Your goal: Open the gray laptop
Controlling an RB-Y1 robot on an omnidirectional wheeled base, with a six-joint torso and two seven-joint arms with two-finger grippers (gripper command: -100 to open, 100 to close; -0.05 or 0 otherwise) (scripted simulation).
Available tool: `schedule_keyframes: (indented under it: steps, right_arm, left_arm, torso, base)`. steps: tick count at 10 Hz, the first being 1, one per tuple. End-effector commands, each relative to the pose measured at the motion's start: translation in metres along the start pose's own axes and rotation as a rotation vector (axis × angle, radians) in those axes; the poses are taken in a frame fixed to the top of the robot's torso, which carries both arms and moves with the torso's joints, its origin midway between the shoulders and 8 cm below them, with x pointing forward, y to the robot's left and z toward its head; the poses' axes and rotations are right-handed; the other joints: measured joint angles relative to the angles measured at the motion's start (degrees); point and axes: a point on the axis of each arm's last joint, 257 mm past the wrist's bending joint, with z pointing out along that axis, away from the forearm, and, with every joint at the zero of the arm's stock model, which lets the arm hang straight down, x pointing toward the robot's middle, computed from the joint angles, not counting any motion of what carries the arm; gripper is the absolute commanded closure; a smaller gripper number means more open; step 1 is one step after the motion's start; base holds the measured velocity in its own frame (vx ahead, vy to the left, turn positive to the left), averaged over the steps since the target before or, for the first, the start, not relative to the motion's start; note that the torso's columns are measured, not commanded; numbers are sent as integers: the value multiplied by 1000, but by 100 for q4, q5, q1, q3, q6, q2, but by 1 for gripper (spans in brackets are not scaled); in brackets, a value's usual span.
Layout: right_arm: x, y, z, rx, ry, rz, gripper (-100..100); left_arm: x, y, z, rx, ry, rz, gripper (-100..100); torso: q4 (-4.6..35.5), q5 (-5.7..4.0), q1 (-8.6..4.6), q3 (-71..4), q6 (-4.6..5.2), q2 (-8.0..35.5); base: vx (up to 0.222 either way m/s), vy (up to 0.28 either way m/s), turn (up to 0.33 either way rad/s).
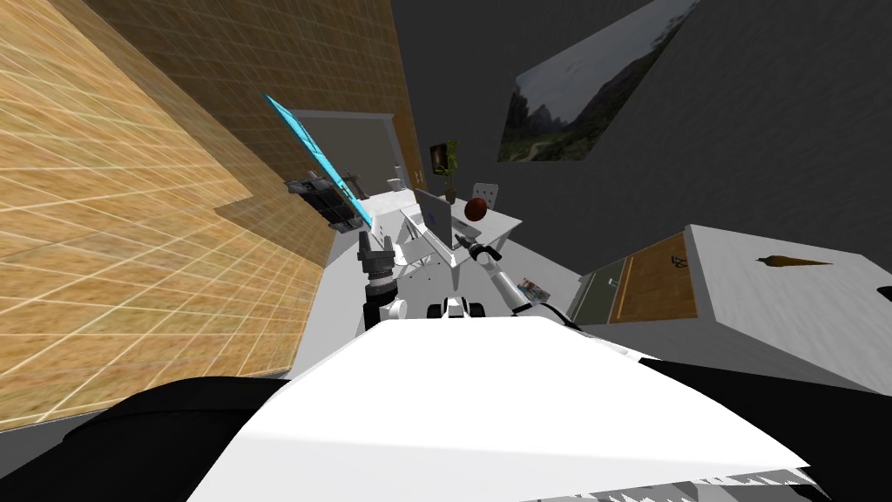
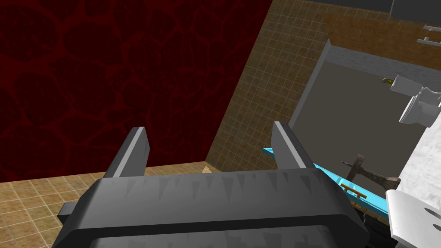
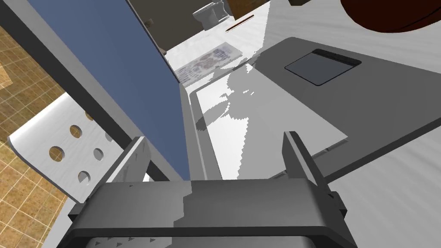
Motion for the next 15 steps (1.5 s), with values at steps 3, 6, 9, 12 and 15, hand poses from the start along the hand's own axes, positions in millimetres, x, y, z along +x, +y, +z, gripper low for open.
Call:
schedule_keyframes:
  steps: [3, 6, 9, 12, 15]
  right_arm:
    - [-16, -36, 13, 52, -43, 133, -100]
    - [-28, -79, 22, 105, -67, 248, -100]
    - [-23, -71, 23, 98, -65, 229, -100]
    - [-24, -72, 25, 109, -87, 305, 100]
    - [-27, -72, 28, 117, -121, 419, 100]
  left_arm:
    - [0, 0, 0, 0, 0, 0, 0]
    - [0, 0, 0, 0, 0, 0, 0]
    - [0, 0, 0, 0, 0, 0, 0]
    - [0, 0, 0, 0, 0, 0, 0]
    - [0, 0, 0, 0, 0, 0, 0]
  torso:
    - [0, 0, 1, 1, -1, 1]
    - [1, -1, -4, 1, 0, 1]
    - [-4, 3, 13, -12, 0, -21]
    - [-22, -12, -31, -15, 19, -24]
    - [-27, -14, -29, -21, 16, -31]
  base:
    - [-4, -18, -3]
    - [-1, -14, -7]
    - [43, 26, -11]
    - [15, 0, -36]
    - [19, -16, -60]
